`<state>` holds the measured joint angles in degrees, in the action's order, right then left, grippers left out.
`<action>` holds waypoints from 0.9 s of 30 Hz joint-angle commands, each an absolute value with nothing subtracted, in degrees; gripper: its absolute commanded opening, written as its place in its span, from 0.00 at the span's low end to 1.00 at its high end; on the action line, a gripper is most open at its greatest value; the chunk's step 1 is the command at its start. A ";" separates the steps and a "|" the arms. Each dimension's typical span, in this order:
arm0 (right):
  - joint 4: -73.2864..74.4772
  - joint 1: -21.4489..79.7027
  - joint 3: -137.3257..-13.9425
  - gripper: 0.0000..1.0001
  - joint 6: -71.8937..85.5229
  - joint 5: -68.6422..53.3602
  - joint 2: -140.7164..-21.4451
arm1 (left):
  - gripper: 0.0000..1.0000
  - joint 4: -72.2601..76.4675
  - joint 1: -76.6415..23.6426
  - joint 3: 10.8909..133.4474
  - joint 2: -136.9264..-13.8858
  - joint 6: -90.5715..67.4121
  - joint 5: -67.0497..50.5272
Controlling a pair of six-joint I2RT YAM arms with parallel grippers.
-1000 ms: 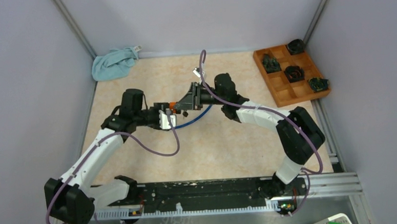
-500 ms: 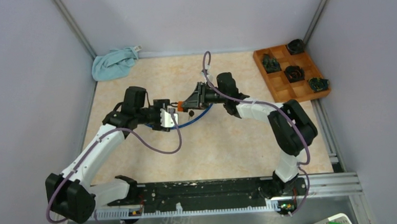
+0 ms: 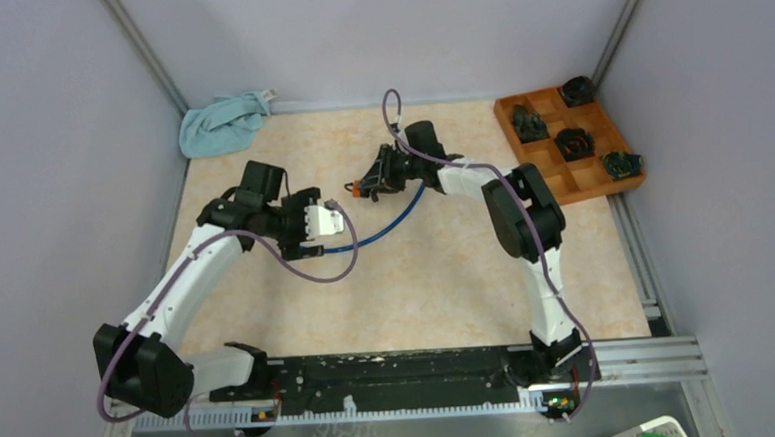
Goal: Unlock with the key
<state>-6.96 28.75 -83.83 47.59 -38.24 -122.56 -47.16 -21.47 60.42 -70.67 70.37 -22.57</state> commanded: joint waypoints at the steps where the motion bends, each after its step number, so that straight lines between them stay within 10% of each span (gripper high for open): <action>1: -3.87 29.00 -90.13 0.00 42.61 -34.84 -126.52 | 0.91 -49.26 -18.65 63.19 -70.81 66.18 -20.98; 21: -0.48 30.87 -80.55 0.00 41.78 -33.06 -125.57 | 0.94 -41.52 -13.18 59.94 -67.95 63.36 -21.70; 27: 13.01 30.65 -90.50 0.38 33.68 -27.23 -124.48 | 0.96 -39.83 -12.70 59.53 -68.47 60.65 -21.06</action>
